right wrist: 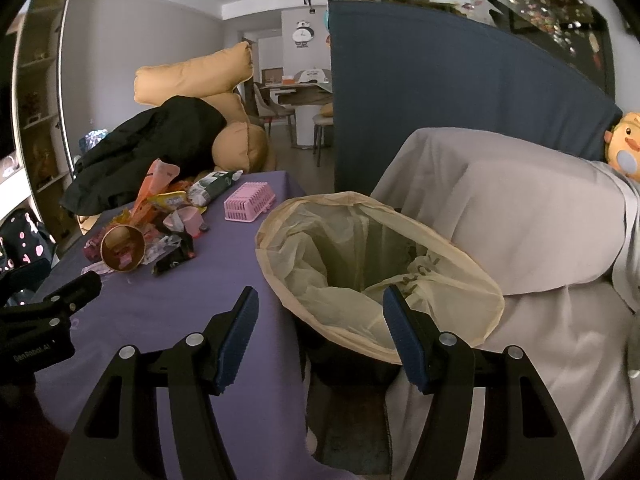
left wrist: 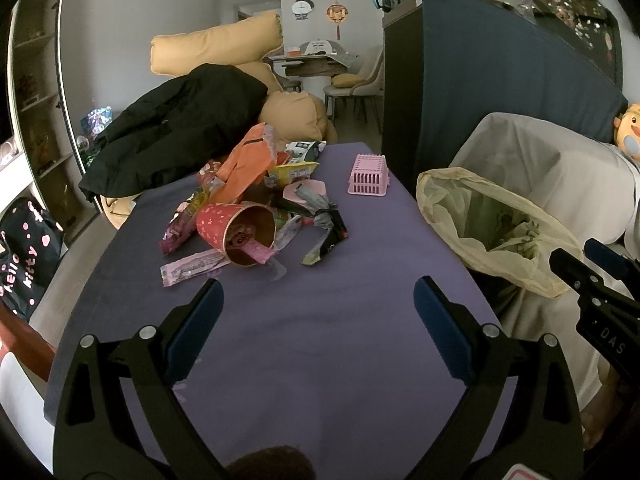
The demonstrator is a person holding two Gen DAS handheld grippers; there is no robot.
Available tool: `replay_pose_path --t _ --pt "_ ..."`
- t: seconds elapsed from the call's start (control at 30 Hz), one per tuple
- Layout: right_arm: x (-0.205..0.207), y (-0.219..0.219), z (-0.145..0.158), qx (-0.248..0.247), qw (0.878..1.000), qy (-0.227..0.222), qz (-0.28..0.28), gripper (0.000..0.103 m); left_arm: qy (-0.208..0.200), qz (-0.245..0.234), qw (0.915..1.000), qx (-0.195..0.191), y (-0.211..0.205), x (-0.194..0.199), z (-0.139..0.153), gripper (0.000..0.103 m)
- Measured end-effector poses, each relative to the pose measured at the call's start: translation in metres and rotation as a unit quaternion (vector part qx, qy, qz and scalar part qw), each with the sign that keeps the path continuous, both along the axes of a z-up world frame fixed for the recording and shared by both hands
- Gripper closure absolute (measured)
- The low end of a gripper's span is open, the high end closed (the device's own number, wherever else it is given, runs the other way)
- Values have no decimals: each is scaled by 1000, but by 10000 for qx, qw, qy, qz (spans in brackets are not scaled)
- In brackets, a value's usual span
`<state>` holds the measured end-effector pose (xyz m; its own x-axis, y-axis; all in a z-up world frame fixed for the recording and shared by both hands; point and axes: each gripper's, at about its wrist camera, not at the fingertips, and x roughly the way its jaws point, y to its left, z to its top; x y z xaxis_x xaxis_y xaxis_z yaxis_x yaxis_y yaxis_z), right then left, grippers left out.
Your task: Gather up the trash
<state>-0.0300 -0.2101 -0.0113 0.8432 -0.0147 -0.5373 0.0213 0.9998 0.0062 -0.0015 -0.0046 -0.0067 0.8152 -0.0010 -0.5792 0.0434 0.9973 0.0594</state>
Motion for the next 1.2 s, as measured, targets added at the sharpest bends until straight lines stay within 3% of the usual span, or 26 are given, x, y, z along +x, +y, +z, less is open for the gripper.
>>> replay_pose_path --t 1.2 --pt "1 -5 0 -10 10000 -3 -23 42 6 -2 10000 -13 1 -1 -1 12"
